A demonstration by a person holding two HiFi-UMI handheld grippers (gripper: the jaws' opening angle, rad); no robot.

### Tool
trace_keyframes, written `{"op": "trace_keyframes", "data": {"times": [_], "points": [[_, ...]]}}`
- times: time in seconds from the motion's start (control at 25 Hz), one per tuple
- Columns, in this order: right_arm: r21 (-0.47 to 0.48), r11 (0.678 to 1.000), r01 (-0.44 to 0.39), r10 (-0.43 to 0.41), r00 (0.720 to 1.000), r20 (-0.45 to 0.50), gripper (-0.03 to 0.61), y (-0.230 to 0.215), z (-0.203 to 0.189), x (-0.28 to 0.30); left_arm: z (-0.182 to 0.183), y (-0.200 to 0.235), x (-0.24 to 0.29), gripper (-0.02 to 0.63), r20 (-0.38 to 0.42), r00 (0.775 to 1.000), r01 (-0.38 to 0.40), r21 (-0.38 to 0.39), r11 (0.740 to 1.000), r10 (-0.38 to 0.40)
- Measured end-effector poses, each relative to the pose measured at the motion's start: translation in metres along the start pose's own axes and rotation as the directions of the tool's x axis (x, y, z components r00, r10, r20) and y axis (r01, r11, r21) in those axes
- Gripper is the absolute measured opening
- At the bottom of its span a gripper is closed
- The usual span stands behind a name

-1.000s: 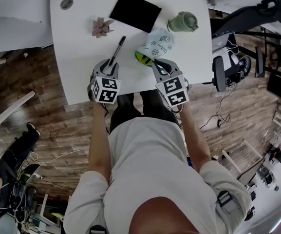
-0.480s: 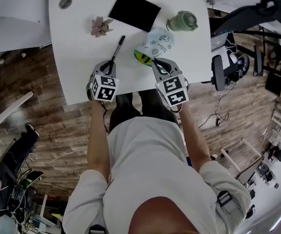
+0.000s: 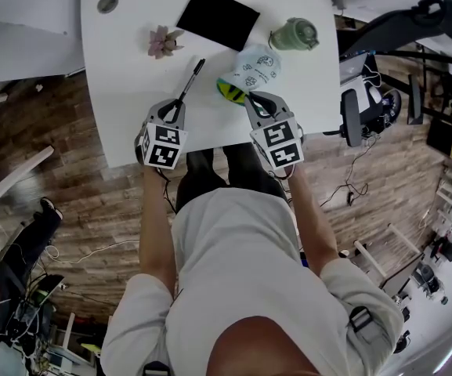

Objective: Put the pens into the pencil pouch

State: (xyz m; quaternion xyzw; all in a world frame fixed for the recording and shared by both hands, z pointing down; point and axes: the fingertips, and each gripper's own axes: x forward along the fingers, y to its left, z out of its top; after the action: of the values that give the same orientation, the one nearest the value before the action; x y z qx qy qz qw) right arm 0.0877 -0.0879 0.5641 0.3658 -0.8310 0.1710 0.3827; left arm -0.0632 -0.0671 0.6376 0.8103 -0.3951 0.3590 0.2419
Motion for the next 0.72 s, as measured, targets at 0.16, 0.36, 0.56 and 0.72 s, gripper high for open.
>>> {"op": "trace_keyframes", "data": {"times": [0.16,0.36,0.56,0.72], "points": [[0.002,1.000,0.007,-0.007,1.000,0.012,0.015,-0.002,0.004,0.000,0.003,-0.013,-0.016,0.037,0.009,0.999,0.037,0.028,0.999,-0.038],[0.010,1.000,0.010,-0.010,1.000,0.016,0.015,-0.001,0.007,0.002,0.000,-0.028,-0.034,0.037,0.011,0.996,0.083,0.058,0.995,-0.083],[0.012,1.000,0.016,-0.016,1.000,0.019,0.015,0.000,0.009,0.002,-0.006,-0.045,-0.045,0.037,-0.002,0.991,0.134,0.094,0.987,-0.134],[0.009,1.000,0.019,-0.019,1.000,0.021,0.015,0.000,0.009,0.002,-0.010,-0.056,-0.047,0.037,-0.017,0.985,0.172,0.117,0.978,-0.172]]}}
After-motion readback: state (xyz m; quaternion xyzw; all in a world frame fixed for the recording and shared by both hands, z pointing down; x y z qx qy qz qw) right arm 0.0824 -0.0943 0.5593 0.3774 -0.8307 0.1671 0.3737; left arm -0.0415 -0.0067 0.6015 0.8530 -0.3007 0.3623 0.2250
